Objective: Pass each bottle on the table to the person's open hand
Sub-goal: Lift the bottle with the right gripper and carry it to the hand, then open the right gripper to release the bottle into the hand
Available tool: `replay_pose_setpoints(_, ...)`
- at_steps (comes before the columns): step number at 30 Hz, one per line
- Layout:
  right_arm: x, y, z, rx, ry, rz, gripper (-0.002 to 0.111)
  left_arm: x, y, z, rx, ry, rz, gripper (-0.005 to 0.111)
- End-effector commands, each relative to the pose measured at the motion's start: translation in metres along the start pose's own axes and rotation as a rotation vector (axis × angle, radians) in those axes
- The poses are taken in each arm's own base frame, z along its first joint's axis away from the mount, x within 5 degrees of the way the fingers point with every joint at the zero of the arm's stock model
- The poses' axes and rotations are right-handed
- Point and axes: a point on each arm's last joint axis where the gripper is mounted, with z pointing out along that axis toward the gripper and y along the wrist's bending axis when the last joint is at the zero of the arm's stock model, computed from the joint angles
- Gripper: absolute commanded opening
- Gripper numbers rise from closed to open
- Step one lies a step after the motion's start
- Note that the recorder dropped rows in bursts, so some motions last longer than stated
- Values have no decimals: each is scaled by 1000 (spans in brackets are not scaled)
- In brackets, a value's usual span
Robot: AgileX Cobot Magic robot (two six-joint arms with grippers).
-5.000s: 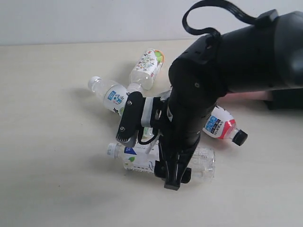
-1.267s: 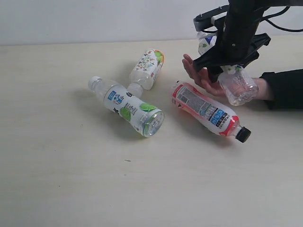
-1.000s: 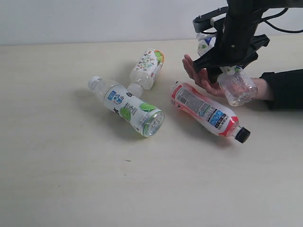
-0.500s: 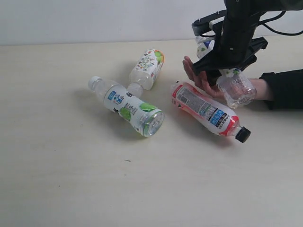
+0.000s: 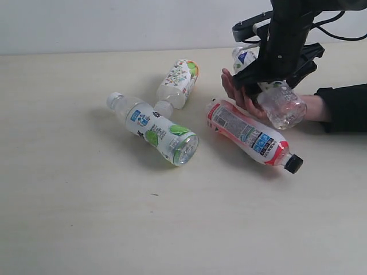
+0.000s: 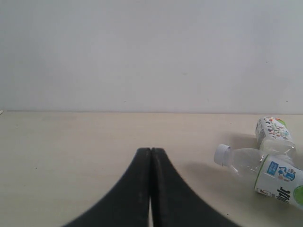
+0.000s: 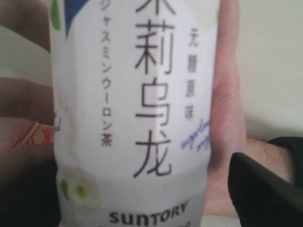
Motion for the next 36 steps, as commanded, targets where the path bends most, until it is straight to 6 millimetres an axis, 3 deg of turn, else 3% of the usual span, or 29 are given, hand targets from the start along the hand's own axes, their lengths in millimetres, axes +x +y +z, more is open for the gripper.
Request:
replay_pose_setpoints(1, -2, -2, -2, 7, -7, -1, 92, 1, 0, 0, -2, -1, 7, 0)
replay_pose_setpoints(6, -4, -5, -20, 6, -64, 6, 95, 1, 0, 0, -2, -1, 7, 0)
replay_pose_setpoints(13, 8, -19, -98, 16, -185, 23, 95, 1, 0, 0, -2, -1, 7, 0)
replay_pose_setpoints(15, 21, -22, -119, 9, -183, 6, 88, 1, 0, 0, -2, -1, 7, 0)
replay_pose_setpoints(17, 38, -20, -136, -44, -206, -19, 59, 1, 0, 0, -2, -1, 7, 0)
replay_pose_setpoints(18, 51, -19, -142, -61, -219, -19, 33, 1, 0, 0, -2, -1, 7, 0)
replay_pose_setpoints(20, 71, -19, -149, -70, -234, -24, 3, 1, 0, 0, -2, -1, 7, 0)
replay_pose_setpoints(28, 167, -14, -148, -92, -376, -77, 2, 1, 0, 0, -2, -1, 7, 0)
replay_pose_setpoints(32, 204, -12, -171, -142, -642, -12, 2, 1, 0, 0, -2, -1, 7, 0)
replay_pose_setpoints(36, 238, -16, -188, -119, -776, -8, 2, 1, 0, 0, -2, -1, 7, 0)
